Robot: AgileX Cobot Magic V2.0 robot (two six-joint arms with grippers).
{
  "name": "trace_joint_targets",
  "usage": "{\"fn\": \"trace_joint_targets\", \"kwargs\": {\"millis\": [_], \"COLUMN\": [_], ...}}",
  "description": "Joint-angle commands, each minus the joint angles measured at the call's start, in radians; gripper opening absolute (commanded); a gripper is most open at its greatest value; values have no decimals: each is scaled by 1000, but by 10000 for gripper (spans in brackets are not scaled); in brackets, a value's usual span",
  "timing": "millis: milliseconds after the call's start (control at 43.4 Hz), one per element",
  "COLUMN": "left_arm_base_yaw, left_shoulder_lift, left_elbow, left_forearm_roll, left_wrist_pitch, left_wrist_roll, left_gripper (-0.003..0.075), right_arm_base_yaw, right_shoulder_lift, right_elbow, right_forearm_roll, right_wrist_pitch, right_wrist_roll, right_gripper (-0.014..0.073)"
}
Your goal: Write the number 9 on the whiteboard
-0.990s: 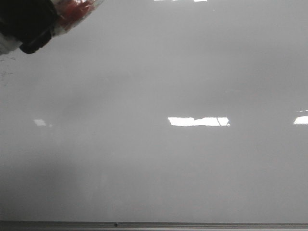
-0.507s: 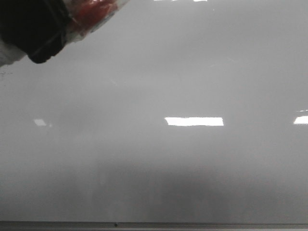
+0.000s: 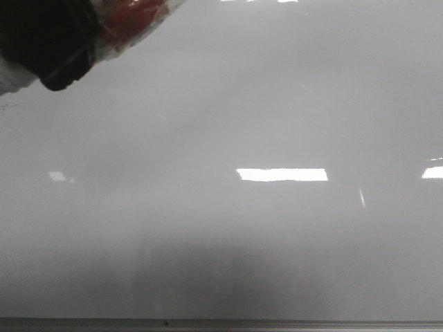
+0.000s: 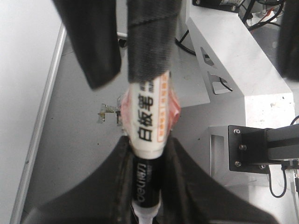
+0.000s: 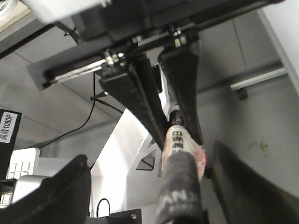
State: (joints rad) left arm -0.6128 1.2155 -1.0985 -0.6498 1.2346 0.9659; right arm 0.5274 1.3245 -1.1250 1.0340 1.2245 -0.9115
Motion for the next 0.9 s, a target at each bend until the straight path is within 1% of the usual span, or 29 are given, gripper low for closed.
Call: {"fn": "trace_joint_targets", "kwargs": {"millis": [0,46,69,230,322,391,438,530,553,622,691,760,875], "left_arm_base_yaw": [-8,-8,-8,-8,-8,-8,-8,-8,-8,-8,-8,-8,-8], "left_shoulder_lift": [-20,-20,-20,-20,-21,-21,-21,-21,-21,-21,-21,-21,-21], "left_elbow": [-33,-33,-33,-33,-33,-33,-33,-33,-33,-33,-33,-33,-33], "left_forearm_roll": [-56,-56,-56,-56,-56,-56,-56,-56,-56,-56,-56,-54,-54], "left_wrist_pitch": [17,17,17,-6,-24,-26,-26,-26,-30,-49,-72,-77,-77], "left_wrist_roll": [0,0,0,0,0,0,0,0,0,0,0,0,0], "left_gripper": [-19,-19,-19,-19,-15,29,86,283,356,517,615,635,606], "right_arm_base_yaw": [6,6,6,6,5,5,5,0,-3,-18,-38,-62,-135], "right_shoulder_lift": [-1,3,6,11,12,12,12,12,11,2,-18,-57,-140], "right_elbow": [-32,-32,-32,-32,-32,-32,-32,-32,-32,-30,-18,9,87], "right_forearm_roll": [59,59,59,58,58,58,58,56,51,19,-33,-89,-160], "right_wrist_pitch": [-11,-11,-11,-10,-17,-21,-22,-23,-23,-18,-10,-23,-119], "right_wrist_roll": [-13,-13,-13,-13,-13,-13,-13,-12,-9,21,55,79,132], "right_gripper": [461,392,341,64,-66,-60,-60,-60,-60,-60,-60,-60,-60]}}
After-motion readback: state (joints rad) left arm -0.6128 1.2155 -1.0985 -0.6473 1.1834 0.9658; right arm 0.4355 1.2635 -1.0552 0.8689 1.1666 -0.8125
